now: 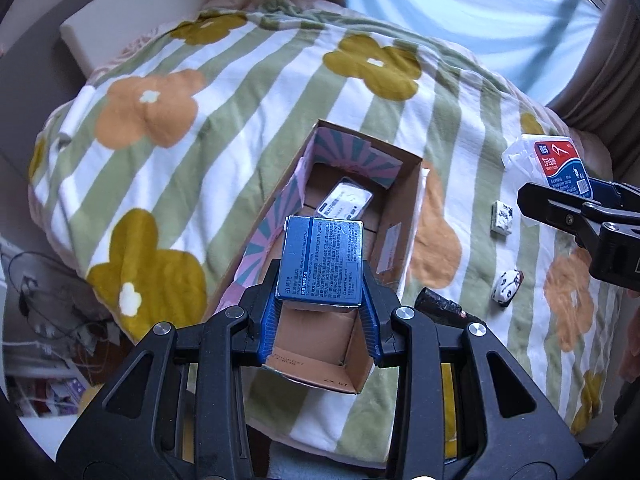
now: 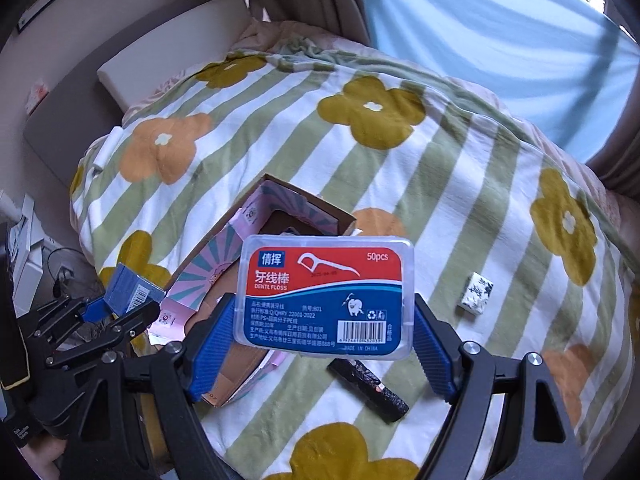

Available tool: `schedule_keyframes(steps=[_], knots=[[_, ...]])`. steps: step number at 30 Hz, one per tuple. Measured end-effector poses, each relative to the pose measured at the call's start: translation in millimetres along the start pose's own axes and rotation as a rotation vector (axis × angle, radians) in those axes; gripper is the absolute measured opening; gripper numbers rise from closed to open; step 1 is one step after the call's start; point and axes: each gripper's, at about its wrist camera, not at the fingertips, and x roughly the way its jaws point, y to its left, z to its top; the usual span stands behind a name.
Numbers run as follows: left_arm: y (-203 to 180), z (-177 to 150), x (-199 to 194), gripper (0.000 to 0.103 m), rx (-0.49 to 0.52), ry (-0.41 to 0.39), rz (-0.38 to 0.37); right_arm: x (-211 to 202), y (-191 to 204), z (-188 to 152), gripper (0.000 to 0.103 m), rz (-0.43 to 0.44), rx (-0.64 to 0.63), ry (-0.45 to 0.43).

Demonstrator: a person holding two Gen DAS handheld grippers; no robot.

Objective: Organize objects
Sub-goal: 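Carry blue box with left tool while right tool carries red floss box to box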

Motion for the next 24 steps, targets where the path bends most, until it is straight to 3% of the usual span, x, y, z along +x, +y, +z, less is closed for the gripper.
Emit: schedule_keyframes(steps=[12, 24], knots=[[23, -17, 53, 0.032, -0.218, 0.076, 0.071, 86, 32, 37, 0.079, 0.081, -0.27, 0.115], [29, -26, 133, 0.032, -0.326, 0.174, 0.091, 192, 73, 51, 0.079, 0.153, -0.502, 0.233]])
